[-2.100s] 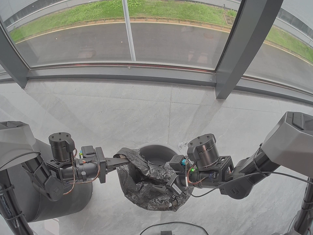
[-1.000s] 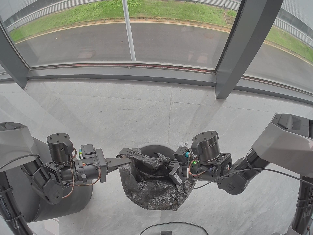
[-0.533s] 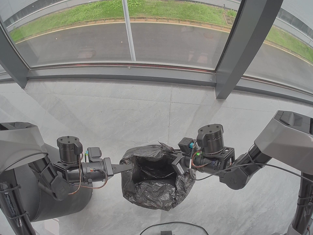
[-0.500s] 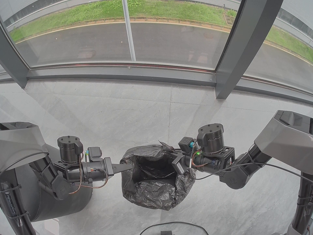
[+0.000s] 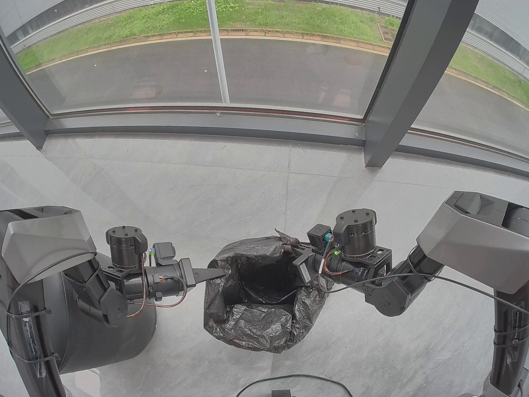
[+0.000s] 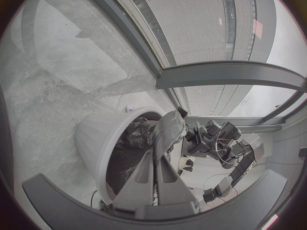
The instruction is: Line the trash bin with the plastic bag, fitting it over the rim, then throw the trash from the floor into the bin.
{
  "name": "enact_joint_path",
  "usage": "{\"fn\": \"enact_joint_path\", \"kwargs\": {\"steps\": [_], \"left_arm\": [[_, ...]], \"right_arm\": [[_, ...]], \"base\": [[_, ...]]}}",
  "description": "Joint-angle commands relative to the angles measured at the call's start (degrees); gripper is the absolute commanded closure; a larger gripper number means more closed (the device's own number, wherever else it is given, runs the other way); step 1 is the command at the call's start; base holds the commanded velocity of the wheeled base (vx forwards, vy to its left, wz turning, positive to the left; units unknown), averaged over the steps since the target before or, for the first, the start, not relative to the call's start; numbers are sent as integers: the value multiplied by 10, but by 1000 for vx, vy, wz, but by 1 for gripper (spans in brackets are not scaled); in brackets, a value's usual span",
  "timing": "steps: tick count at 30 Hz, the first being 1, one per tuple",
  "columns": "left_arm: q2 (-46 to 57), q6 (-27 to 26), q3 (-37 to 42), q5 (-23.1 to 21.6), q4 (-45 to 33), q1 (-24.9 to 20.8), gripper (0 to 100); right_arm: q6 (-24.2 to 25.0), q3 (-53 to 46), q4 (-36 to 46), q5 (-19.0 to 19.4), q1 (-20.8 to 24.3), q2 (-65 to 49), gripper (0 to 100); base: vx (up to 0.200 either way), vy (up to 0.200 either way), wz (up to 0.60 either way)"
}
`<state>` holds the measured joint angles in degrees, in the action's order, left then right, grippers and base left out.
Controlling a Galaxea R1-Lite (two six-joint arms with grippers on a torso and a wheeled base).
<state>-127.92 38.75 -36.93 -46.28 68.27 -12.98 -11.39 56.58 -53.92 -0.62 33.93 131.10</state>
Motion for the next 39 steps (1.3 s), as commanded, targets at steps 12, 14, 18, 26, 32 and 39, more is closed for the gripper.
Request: {"fn": "enact_joint_path", "kwargs": {"steps": [12,14,18,26,32,39], "left_arm": [[-33,1,-17,3,6,9,100],[-36,1,-17,5,6,9,0],[-36,0,-17,10,6,8,0],[-35,1,-13,10,17,8,0],[-30,3,1,10,41,8,0],[-16,11,17,10,55,2,0]], "right_arm": [[39,20,-29,-32,0,41,100],[40,20,-29,-33,-1,41,100],[40,21,-29,-33,-1,42,0],[44,20,-39,-33,-4,38,0],[44,15,-42,-33,-5,34,0],[45,3,-54,-35,-4,32,0]], "base": [[0,0,0],[0,0,0],[0,0,0],[0,0,0],[0,0,0],[0,0,0]]}}
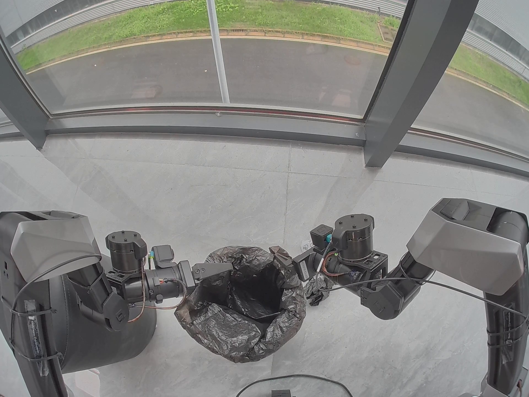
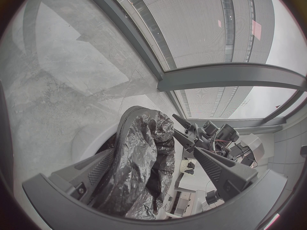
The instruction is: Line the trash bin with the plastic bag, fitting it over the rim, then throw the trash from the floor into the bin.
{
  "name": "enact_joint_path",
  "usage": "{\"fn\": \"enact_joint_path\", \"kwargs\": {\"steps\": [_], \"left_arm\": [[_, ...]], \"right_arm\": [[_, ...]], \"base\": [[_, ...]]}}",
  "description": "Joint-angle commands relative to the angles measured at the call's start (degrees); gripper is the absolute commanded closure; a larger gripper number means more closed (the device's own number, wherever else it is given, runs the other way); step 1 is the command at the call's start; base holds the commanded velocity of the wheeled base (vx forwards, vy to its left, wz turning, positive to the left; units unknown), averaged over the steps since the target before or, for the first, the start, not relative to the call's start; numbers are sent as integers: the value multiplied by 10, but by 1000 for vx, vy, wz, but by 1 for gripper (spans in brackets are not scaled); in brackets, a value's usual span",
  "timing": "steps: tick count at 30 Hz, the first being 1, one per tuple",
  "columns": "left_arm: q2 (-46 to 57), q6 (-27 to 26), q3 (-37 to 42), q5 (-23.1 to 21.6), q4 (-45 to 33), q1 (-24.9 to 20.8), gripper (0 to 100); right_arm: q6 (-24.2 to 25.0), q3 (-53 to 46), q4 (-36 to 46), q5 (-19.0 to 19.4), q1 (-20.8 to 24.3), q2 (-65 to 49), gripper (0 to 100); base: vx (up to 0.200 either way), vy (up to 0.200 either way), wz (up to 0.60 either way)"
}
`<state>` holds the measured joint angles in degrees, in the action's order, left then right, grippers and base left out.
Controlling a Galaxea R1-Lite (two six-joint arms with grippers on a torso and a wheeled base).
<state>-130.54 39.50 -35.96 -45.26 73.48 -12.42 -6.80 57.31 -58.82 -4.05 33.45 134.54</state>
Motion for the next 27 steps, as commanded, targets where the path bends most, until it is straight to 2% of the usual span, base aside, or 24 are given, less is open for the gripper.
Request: {"fn": "enact_joint_path", "kwargs": {"steps": [1,9,15,27], "left_arm": [[13,7,10,0,3,-6,0],[29,49,32,0,34,-30,0],[32,53,56,8,79,-32,0],[34,53,79,18,96,7,0]], "right_arm": [[-1,-8,-9,-1,0,-2,0],[-1,-48,-42,-8,0,-15,0],[0,-83,-53,-7,0,-48,0],[18,-103,-54,-4,-1,-65,0]], "base": [[0,0,0],[0,0,0],[0,0,0],[0,0,0]]}}
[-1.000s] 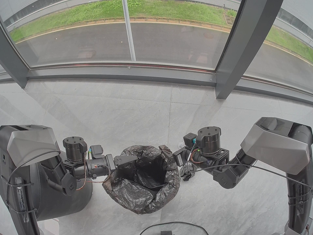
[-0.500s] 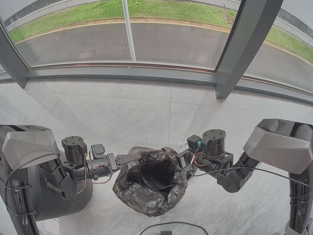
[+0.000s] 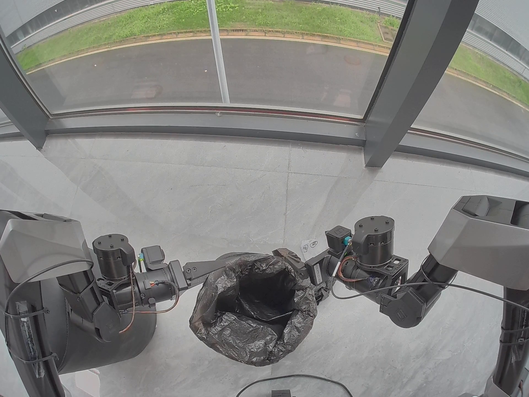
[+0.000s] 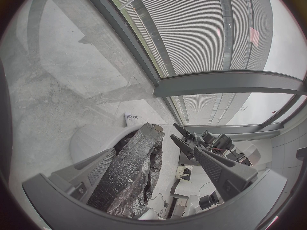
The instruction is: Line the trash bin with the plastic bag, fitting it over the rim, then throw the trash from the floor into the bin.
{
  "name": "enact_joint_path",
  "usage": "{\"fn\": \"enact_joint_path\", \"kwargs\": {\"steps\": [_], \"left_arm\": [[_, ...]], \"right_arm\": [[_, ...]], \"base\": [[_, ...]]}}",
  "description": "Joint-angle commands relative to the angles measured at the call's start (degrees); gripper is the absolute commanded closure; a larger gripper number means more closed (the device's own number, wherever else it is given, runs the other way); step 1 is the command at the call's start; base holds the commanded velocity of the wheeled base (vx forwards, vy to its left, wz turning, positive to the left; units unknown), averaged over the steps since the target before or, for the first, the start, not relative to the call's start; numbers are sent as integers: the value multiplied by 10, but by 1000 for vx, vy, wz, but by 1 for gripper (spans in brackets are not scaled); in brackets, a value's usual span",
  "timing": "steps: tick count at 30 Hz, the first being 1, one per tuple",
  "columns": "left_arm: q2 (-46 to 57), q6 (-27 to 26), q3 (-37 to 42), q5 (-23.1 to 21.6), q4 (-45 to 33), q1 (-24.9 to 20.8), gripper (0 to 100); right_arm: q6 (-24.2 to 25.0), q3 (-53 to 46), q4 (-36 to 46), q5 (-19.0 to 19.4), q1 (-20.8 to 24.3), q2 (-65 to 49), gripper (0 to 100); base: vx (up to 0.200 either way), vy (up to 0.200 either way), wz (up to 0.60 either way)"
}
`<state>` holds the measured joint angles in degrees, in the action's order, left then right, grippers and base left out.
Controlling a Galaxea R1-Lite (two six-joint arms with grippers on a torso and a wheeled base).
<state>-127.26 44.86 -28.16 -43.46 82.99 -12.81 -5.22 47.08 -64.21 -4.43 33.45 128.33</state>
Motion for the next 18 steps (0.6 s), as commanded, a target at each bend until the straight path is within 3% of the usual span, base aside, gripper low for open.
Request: {"fn": "enact_joint_path", "kwargs": {"steps": [1,5,9,12,13,14,18], "left_arm": [[2,-2,1,2,1,19,0],[10,-12,-1,5,6,43,0],[32,-79,0,36,9,48,0],[43,-165,-2,100,5,41,0],[43,-165,-2,100,5,41,0],[54,-218,-3,146,2,31,0],[72,-323,5,243,-11,-5,0]], "right_arm": [[4,-1,0,-1,-1,-4,0],[6,-1,0,-4,0,-10,0],[6,2,0,-5,2,-8,0],[8,5,0,-4,3,-4,0],[8,5,0,-4,3,-4,0],[11,5,-1,-4,4,-4,0],[27,2,-9,-4,4,-9,0]], "base": [[0,0,0],[0,0,0],[0,0,0],[0,0,0],[0,0,0],[0,0,0],[0,0,0]]}}
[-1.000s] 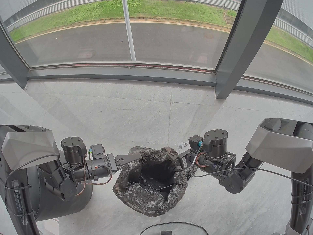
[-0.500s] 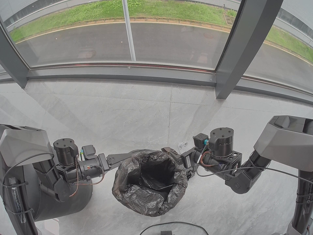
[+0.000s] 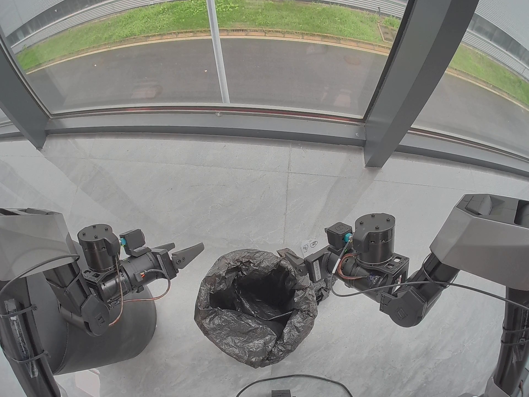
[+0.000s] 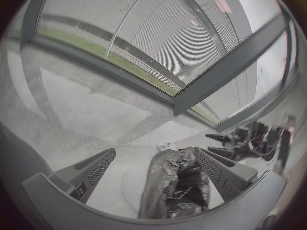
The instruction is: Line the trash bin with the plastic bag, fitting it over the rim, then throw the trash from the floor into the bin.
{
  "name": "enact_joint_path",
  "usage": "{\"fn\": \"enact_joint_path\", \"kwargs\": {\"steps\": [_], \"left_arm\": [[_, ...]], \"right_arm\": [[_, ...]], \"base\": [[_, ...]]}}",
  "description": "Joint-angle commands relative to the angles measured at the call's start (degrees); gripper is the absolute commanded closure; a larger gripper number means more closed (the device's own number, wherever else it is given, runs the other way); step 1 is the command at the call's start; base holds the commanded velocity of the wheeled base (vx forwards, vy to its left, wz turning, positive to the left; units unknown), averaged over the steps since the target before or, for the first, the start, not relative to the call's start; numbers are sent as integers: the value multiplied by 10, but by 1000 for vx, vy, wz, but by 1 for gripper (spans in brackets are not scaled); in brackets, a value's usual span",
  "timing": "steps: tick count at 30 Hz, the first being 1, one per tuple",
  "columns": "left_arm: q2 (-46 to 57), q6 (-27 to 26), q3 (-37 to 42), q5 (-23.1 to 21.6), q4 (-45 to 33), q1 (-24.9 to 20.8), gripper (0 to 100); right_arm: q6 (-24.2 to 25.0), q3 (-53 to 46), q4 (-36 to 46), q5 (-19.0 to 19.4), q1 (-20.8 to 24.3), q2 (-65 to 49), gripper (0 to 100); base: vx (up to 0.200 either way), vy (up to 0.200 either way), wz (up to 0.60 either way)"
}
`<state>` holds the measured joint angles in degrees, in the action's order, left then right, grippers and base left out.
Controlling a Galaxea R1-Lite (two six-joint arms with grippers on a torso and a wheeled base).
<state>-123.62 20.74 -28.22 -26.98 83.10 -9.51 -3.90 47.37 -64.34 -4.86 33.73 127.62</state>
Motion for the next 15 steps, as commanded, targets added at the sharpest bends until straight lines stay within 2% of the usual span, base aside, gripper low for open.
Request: {"fn": "enact_joint_path", "kwargs": {"steps": [1,3,5,11,15], "left_arm": [[35,-123,12,114,-19,-47,0],[26,-186,30,149,-22,-60,0],[10,-229,62,156,-14,-68,0],[2,-243,131,159,-1,-114,0],[-33,-255,133,160,2,-120,0]], "right_arm": [[22,-1,-20,0,0,-2,0],[35,-2,-39,-1,-2,-2,0],[53,-7,-55,0,-5,-3,0],[69,-11,-65,4,-11,-5,0],[70,-11,-65,6,-11,-9,0]], "base": [[0,0,0],[0,0,0],[0,0,0],[0,0,0],[0,0,0]]}}
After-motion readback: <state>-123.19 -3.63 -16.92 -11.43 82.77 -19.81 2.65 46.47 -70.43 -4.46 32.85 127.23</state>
